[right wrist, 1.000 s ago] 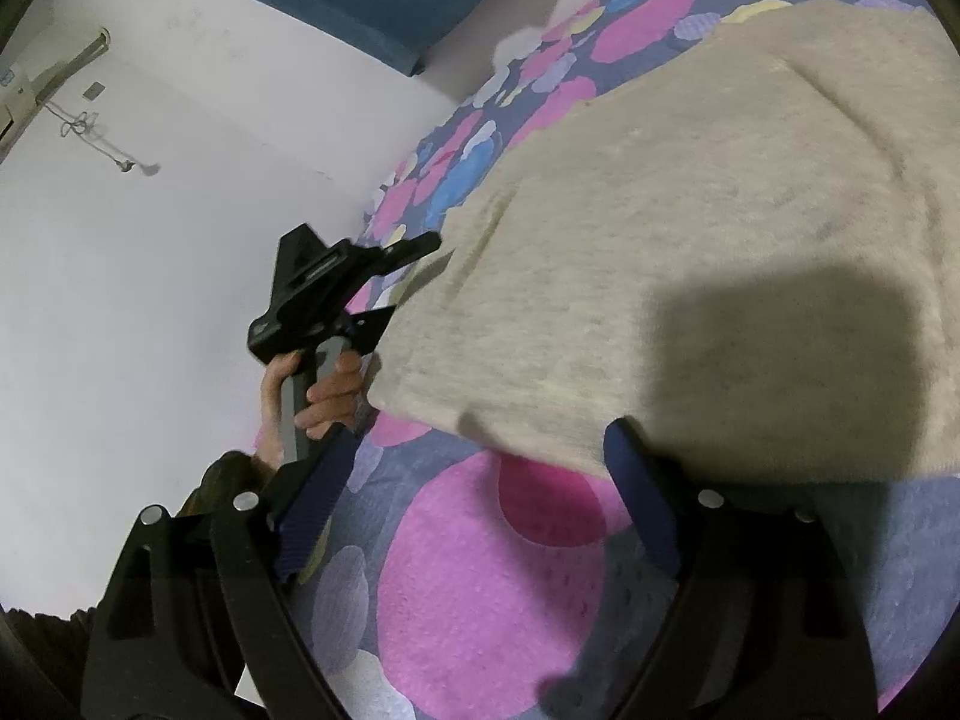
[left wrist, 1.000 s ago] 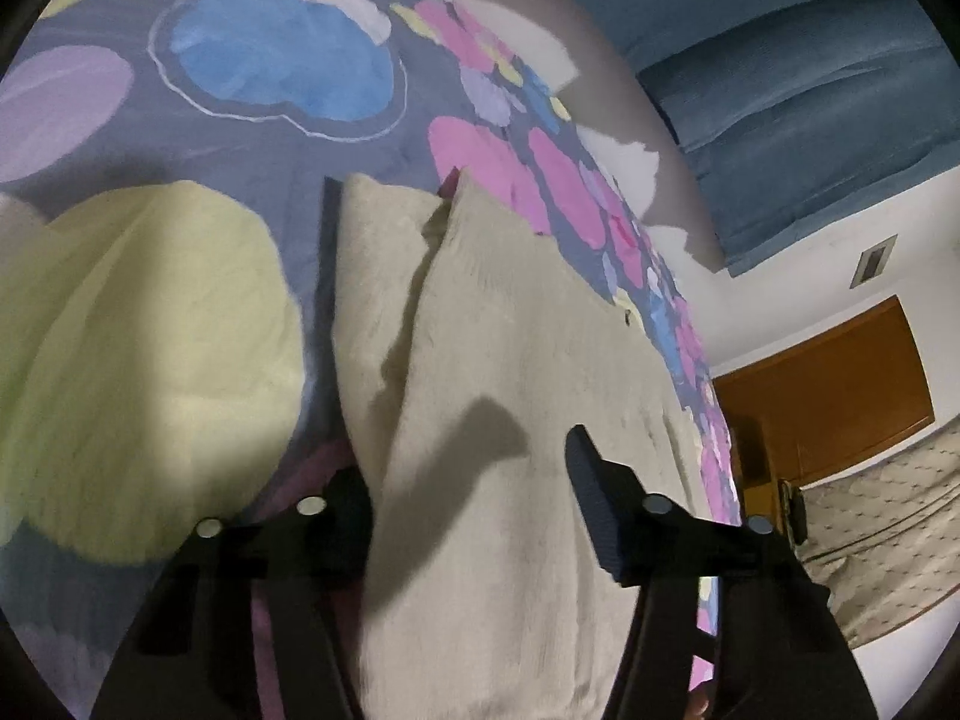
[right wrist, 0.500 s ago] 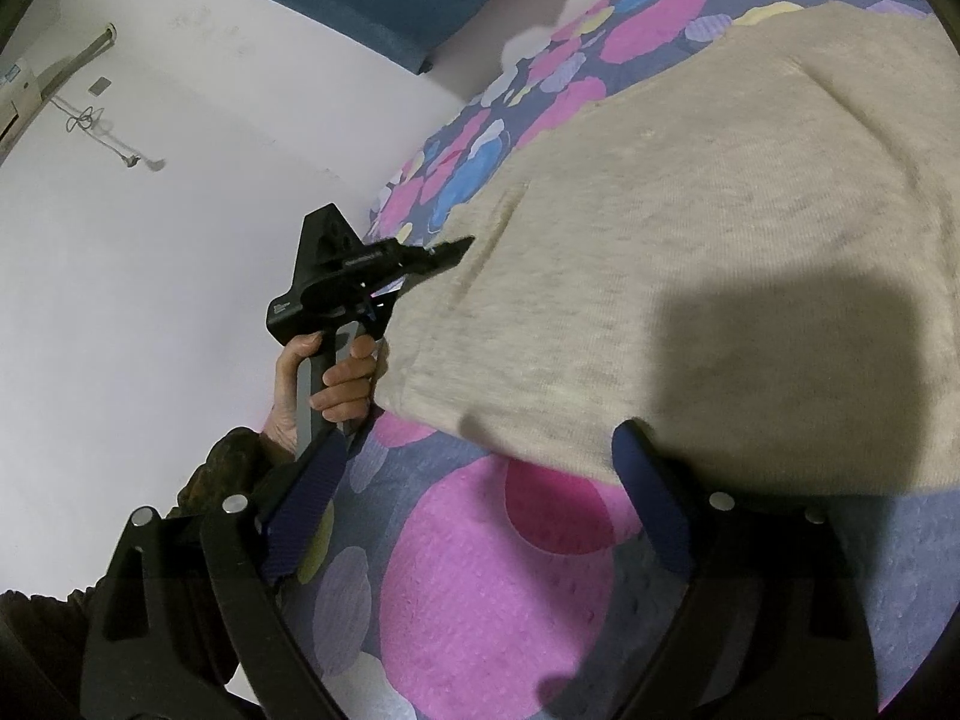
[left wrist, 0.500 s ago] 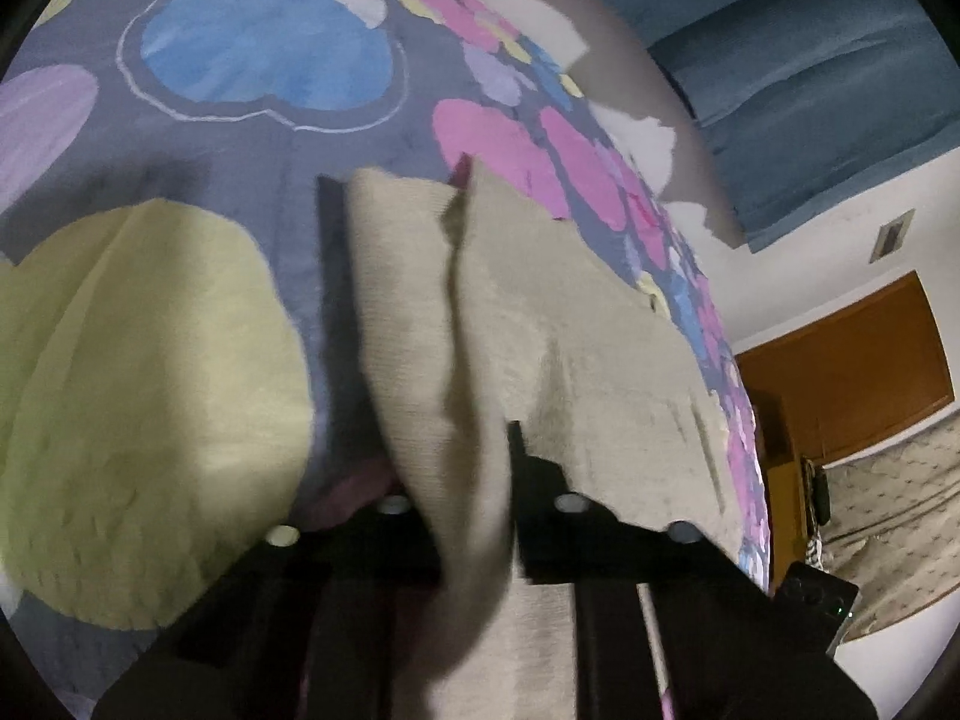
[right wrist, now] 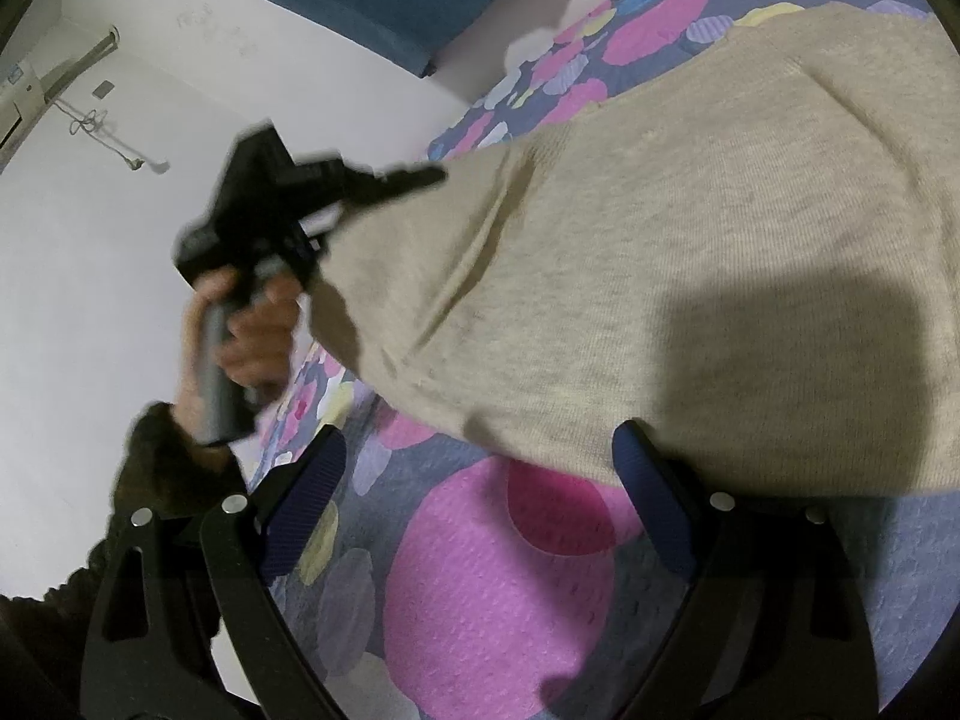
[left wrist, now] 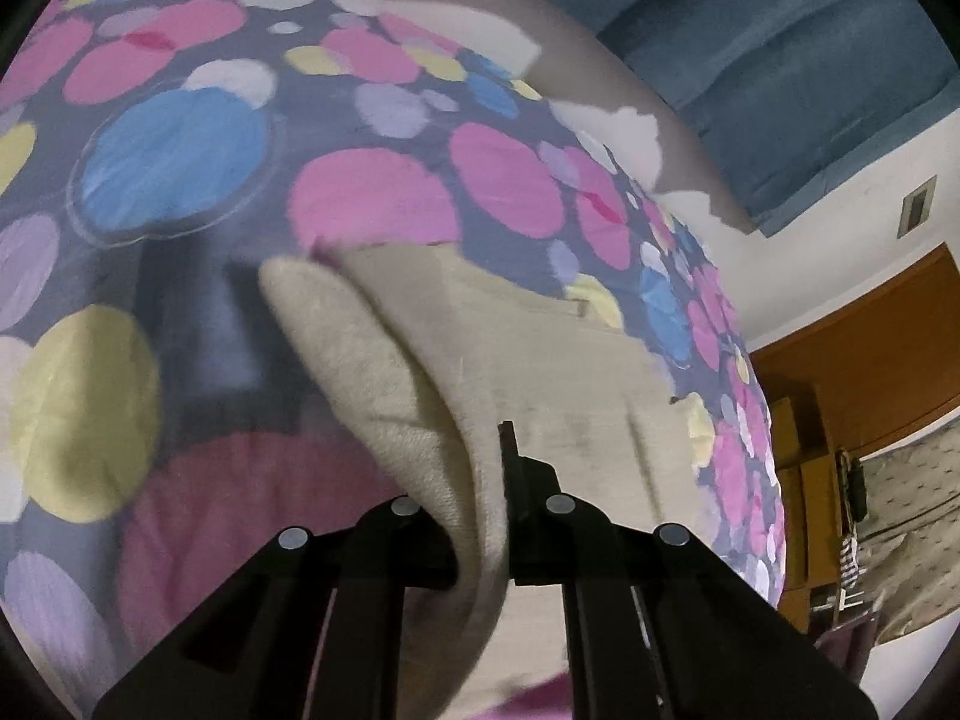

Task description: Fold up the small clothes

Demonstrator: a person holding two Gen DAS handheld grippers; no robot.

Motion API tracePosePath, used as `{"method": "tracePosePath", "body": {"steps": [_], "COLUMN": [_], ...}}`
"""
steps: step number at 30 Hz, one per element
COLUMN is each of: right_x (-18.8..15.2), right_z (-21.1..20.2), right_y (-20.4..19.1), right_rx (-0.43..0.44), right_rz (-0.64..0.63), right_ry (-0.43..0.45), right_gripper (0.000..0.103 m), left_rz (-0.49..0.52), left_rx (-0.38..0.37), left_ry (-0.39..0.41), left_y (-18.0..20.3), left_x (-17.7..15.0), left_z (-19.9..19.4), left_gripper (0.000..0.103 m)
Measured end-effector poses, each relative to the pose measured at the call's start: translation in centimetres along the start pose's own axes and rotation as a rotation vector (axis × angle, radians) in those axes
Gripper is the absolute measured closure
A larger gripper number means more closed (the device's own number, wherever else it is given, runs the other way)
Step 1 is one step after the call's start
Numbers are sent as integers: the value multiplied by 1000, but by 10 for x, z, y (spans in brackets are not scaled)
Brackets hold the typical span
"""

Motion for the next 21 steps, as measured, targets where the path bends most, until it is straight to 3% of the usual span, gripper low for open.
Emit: {"method": "tracePosePath", "body": {"steps": [11,16,21], "right_x": [-4,-12,-14], "right_z": [-31,-61,-90], "right_y": [4,18,33], "right_rx": [98,80,116], "right_rz": [109,104,143], "right_ry": [-36,-53,-8], "right_gripper": [13,13,13], "left_rz": [147,193,231], "left_rx": [118,150,200], "left_ry": [-47,-96,-147], "left_y": [116,141,146], "left_x": [-23,-49,-74], "left_z": [59,107,150], "left_gripper": [94,94,93]}}
Point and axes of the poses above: each gripper's, at about its wrist camera, not at the fingertips, and z roughly the way its jaws point, y to its right, x to its top, the point moved 9 cm from there along z, roughly the way its jaws point, and after that the axes turned 5 degrees about -z, right-handed, at the moved point
